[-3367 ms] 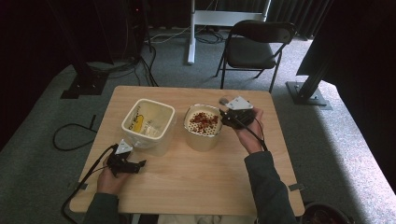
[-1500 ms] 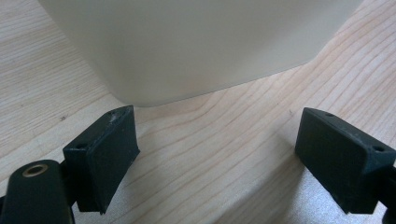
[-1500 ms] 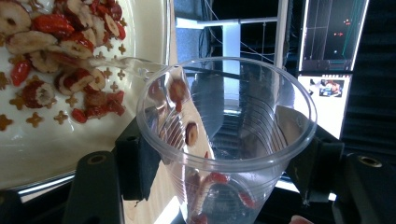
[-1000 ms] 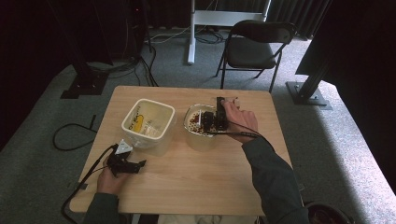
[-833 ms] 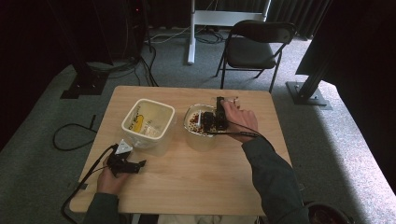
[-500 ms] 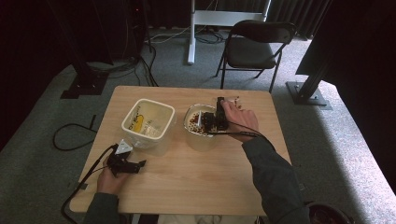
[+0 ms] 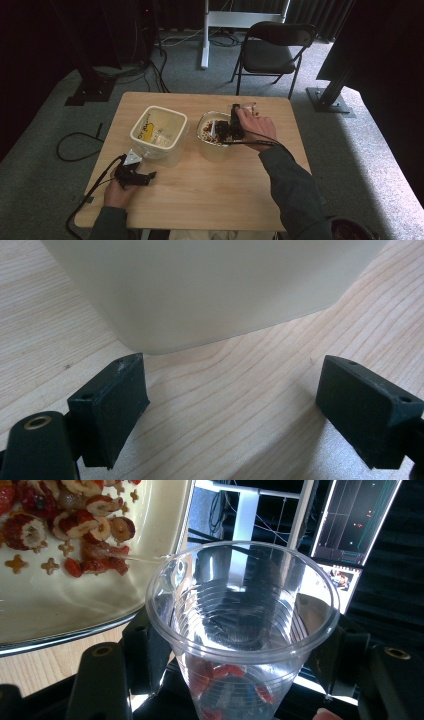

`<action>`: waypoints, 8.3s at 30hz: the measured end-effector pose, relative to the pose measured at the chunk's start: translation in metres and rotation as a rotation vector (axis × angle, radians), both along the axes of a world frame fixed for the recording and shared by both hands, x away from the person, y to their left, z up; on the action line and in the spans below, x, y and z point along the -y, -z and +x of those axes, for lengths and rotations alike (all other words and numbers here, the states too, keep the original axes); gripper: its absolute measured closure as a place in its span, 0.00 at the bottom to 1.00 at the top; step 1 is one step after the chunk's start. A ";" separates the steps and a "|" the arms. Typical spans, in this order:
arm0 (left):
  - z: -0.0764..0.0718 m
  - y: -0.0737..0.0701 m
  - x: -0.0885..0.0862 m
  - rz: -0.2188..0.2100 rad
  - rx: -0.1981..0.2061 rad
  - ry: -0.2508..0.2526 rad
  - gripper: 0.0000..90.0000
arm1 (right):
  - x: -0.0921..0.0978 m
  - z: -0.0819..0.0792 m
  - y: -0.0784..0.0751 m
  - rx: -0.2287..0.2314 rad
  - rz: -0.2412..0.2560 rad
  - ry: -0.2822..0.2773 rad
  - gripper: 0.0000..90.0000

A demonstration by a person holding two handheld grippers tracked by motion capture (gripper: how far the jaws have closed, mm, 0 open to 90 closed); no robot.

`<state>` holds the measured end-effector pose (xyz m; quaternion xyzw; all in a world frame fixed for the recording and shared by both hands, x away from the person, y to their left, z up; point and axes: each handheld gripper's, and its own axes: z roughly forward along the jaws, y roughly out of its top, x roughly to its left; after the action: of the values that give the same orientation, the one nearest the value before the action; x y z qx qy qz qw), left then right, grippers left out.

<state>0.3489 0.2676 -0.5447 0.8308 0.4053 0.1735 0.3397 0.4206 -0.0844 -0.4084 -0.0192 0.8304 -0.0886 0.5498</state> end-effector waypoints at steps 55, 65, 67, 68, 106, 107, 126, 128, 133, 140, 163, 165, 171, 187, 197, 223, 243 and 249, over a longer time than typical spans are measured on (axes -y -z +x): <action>0.000 0.000 0.000 0.000 0.000 0.000 0.15 | -0.014 -0.010 -0.001 -0.019 -0.085 -0.073 0.38; 0.000 0.000 0.000 0.000 0.000 0.000 0.15 | -0.014 -0.010 0.001 -0.022 -0.112 -0.072 0.38; 0.000 0.000 0.000 0.000 0.000 0.000 0.15 | -0.012 -0.007 0.001 -0.021 -0.111 -0.049 0.38; 0.000 0.000 0.000 0.000 0.000 0.000 0.15 | -0.011 -0.006 0.001 -0.018 -0.116 -0.041 0.38; 0.000 0.000 0.000 -0.001 0.001 -0.001 0.15 | -0.017 -0.011 -0.006 -0.004 -0.013 -0.065 0.38; 0.000 0.000 0.000 0.000 0.000 -0.001 0.15 | -0.017 -0.012 -0.006 -0.006 -0.009 -0.069 0.38; 0.000 0.000 0.000 0.000 -0.001 -0.001 0.15 | 0.004 -0.007 -0.037 -0.095 0.390 -0.088 0.40; 0.000 0.000 0.000 0.001 -0.001 0.000 0.15 | 0.010 -0.005 -0.042 -0.129 0.477 -0.087 0.40; 0.000 0.000 0.000 0.000 0.000 0.000 0.15 | 0.024 0.001 -0.052 -0.218 0.646 -0.083 0.40; 0.000 0.000 0.000 -0.001 0.001 -0.001 0.15 | 0.049 0.012 -0.061 -0.360 0.947 -0.076 0.40; 0.000 0.000 0.000 0.001 0.001 -0.003 0.15 | 0.071 0.017 -0.061 -0.509 1.311 -0.083 0.39; 0.000 0.000 0.000 0.000 0.001 -0.003 0.15 | 0.071 0.016 -0.060 -0.514 1.319 -0.088 0.39; 0.001 0.000 0.000 0.001 0.001 -0.002 0.15 | 0.065 0.014 -0.061 -0.532 1.361 -0.110 0.39; 0.001 0.000 0.000 0.000 0.000 -0.003 0.15 | 0.040 0.005 -0.059 -0.580 1.382 -0.158 0.39; 0.001 0.000 0.000 0.001 -0.001 -0.002 0.15 | 0.018 0.003 -0.060 -0.618 1.384 -0.191 0.39; 0.001 0.000 0.000 0.001 -0.001 -0.002 0.15 | -0.021 0.002 -0.065 -0.671 1.398 -0.248 0.37; 0.001 0.000 0.000 0.002 -0.002 -0.001 0.15 | -0.060 0.004 -0.071 -0.712 1.412 -0.284 0.37; 0.001 0.000 0.000 0.003 -0.002 0.000 0.15 | -0.070 0.006 -0.073 -0.720 1.415 -0.286 0.37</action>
<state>0.3498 0.2677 -0.5444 0.8314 0.4055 0.1734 0.3380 0.4263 -0.0148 -0.3358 0.1999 0.8054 0.5411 0.1364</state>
